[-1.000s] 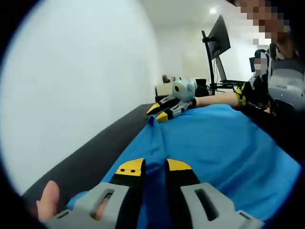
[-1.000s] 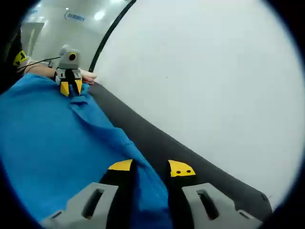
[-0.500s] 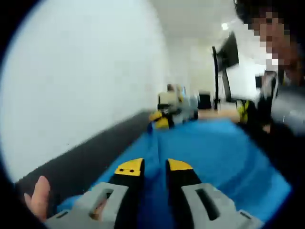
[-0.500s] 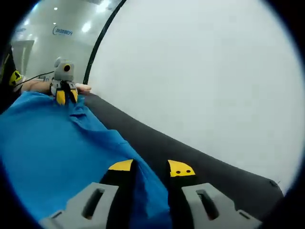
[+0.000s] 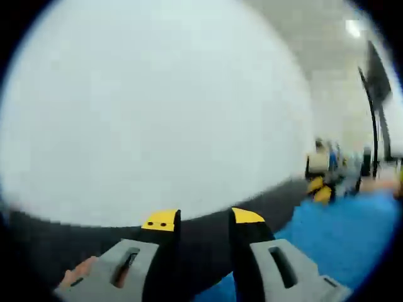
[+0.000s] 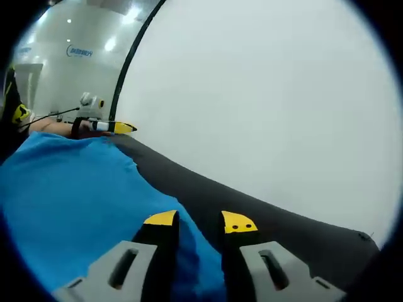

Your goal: Spread out the cloth and fold it

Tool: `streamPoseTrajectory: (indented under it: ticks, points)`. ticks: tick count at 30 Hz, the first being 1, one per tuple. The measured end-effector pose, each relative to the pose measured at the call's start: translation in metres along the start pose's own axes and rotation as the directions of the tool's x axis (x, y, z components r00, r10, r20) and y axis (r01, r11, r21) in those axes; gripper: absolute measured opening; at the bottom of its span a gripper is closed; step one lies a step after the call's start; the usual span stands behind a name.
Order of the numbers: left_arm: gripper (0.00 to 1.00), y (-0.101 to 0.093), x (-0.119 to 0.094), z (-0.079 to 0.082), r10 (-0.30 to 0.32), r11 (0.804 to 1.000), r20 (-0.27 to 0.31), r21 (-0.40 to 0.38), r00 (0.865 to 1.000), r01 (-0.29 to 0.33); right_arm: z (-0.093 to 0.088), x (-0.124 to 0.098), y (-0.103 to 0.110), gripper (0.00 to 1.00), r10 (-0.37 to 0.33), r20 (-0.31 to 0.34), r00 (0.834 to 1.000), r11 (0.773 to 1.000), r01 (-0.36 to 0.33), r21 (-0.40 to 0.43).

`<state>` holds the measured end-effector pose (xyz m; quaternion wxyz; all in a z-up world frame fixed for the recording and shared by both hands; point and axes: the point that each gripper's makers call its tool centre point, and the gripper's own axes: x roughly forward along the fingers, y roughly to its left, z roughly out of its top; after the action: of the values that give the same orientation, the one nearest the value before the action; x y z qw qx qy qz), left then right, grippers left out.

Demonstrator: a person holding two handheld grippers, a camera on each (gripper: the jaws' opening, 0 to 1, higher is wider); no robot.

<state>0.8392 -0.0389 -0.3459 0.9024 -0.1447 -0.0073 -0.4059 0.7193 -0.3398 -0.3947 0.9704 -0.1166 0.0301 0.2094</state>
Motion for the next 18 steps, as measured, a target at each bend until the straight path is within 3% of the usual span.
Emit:
streamPoseTrajectory:
  ticks: [2, 4, 6, 7, 8, 9, 10, 11, 12, 13, 14, 16, 17, 18]
  points:
    - [0.27, 0.006, -0.009, -0.001, 0.010, 1.000, -0.047, 0.010, 0.999, -0.010, 0.004, -0.003, -0.008, 0.24, -0.021, 0.039, 0.999, 0.999, 0.020, 0.033]
    - [0.26, 0.005, -0.018, 0.009, 0.001, 1.000, -0.027, 0.022, 1.000, -0.001, 0.005, -0.009, -0.021, 0.24, -0.059, 0.062, 0.996, 0.995, 0.054, 0.083]
    - [0.26, 0.006, -0.028, 0.011, 0.040, 0.998, -0.047, -0.047, 0.998, -0.042, 0.009, -0.015, -0.029, 0.23, -0.074, 0.095, 0.993, 0.987, 0.059, 0.150]
    - [0.26, 0.009, -0.034, 0.002, 0.076, 0.987, -0.115, -0.133, 0.990, -0.091, 0.013, -0.017, -0.030, 0.23, -0.068, 0.123, 0.990, 0.986, 0.048, 0.160]
    - [0.25, 0.006, -0.042, -0.008, 0.071, 0.985, -0.194, -0.143, 0.978, -0.100, 0.015, -0.020, -0.031, 0.23, -0.070, 0.140, 0.988, 0.985, 0.046, 0.167]
    - [0.23, -0.006, -0.063, -0.027, 0.014, 0.996, -0.357, -0.078, 0.934, -0.045, 0.017, -0.023, -0.032, 0.23, -0.072, 0.149, 0.986, 0.984, 0.046, 0.173]
    - [0.21, -0.009, -0.081, -0.037, 0.027, 0.999, -0.458, -0.019, 0.888, -0.040, 0.022, -0.028, -0.036, 0.23, -0.080, 0.177, 0.981, 0.975, 0.041, 0.218]
    - [0.16, -0.013, -0.110, -0.045, 0.050, 0.998, -0.551, 0.057, 0.833, -0.023, 0.025, -0.032, -0.037, 0.23, -0.081, 0.190, 0.978, 0.967, 0.031, 0.254]
    - [0.13, -0.022, -0.130, -0.048, 0.048, 0.997, -0.587, 0.074, 0.808, -0.006, 0.025, -0.041, -0.041, 0.23, -0.071, 0.158, 0.985, 0.970, 0.031, 0.240]
    - [0.13, -0.040, -0.155, -0.049, 0.016, 0.996, -0.610, 0.078, 0.792, 0.040, 0.018, -0.055, -0.047, 0.23, -0.091, 0.061, 0.994, 0.981, 0.078, 0.178]
    - [0.13, -0.051, -0.166, -0.046, -0.012, 0.995, -0.591, 0.073, 0.807, 0.068, 0.019, -0.063, -0.051, 0.23, -0.103, 0.037, 0.994, 0.983, 0.096, 0.158]
    - [0.16, -0.070, -0.183, -0.040, -0.054, 0.998, -0.561, 0.001, 0.826, 0.065, 0.026, -0.083, -0.039, 0.23, -0.033, 0.025, 0.999, 0.984, 0.028, 0.176]
    - [0.16, -0.077, -0.187, -0.033, -0.072, 0.997, -0.523, -0.049, 0.849, 0.055, 0.026, -0.098, -0.033, 0.23, -0.005, -0.008, 1.000, 0.977, 0.007, 0.215]
    - [0.16, -0.084, -0.189, -0.031, -0.083, 0.995, -0.502, -0.084, 0.861, 0.047, 0.024, -0.110, -0.030, 0.23, -0.011, -0.045, 0.999, 0.975, 0.021, 0.223]
